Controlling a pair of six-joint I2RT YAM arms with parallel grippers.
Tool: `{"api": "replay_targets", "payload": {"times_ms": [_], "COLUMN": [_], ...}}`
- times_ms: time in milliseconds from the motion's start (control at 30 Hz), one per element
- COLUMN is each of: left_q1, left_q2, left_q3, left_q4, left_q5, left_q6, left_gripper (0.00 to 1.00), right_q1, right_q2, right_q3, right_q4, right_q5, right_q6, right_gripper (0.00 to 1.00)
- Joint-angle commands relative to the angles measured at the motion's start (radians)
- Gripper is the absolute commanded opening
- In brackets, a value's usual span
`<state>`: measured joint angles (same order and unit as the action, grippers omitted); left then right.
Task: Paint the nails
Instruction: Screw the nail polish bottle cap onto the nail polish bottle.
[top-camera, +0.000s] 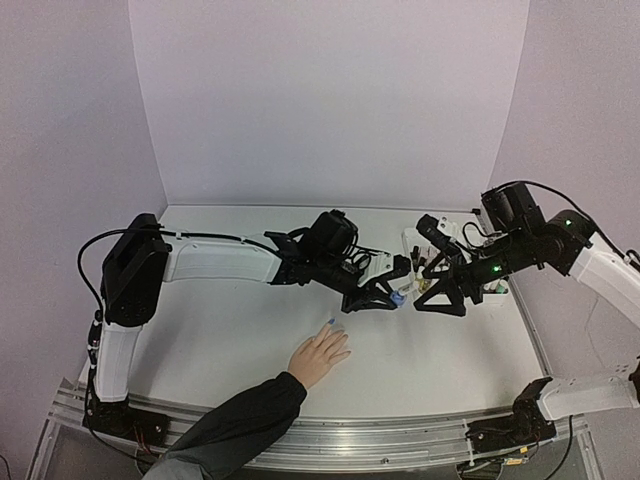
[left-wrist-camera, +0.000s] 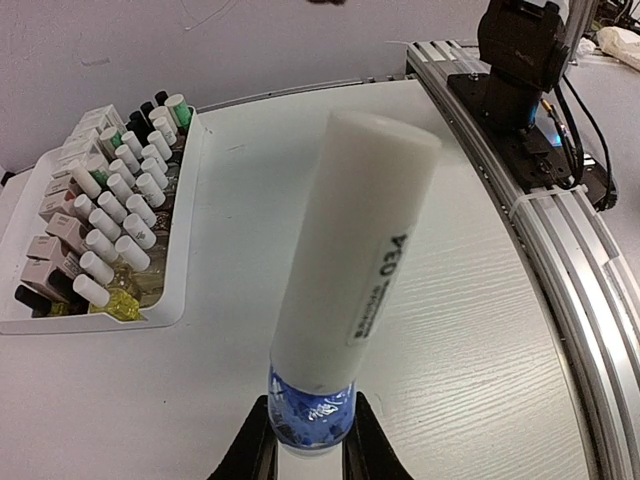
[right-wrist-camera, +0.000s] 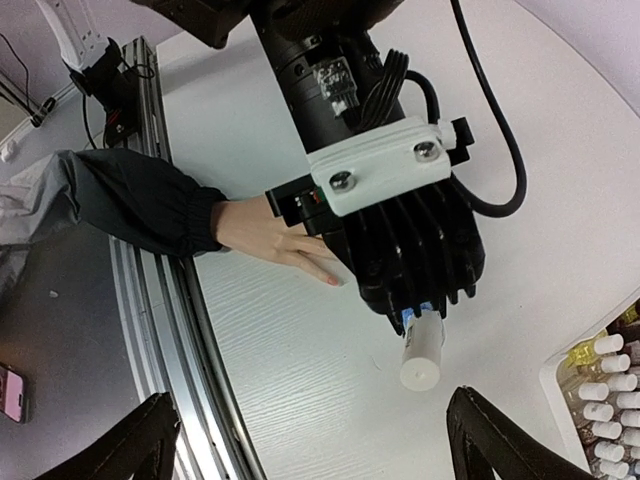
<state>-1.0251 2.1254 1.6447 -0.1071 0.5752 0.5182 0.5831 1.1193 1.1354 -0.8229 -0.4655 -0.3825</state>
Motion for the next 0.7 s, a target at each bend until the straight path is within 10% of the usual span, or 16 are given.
{"api": "replay_targets", "payload": {"times_ms": [0, 667], "left_q1": [0.002, 0.002], "left_q2": [-0.038, -0.034], "left_q3": [-0.005, 0.004], "left_q4": [0.007, -0.004], "left_q5": [0.008, 0.022], "left_q6": [-0.007, -0.012], "left_gripper": [0.0, 0.0], "right_q1": [-0.001, -0.002], "right_q2": [-0.034, 0.072], "right_q3": [-0.038, -0.031], "right_q4": [0.004, 0.114], "right_q5": [0.023, 0.065], "right_q6": [-0.161, -0.27], "right_gripper": [0.88, 0.48]}}
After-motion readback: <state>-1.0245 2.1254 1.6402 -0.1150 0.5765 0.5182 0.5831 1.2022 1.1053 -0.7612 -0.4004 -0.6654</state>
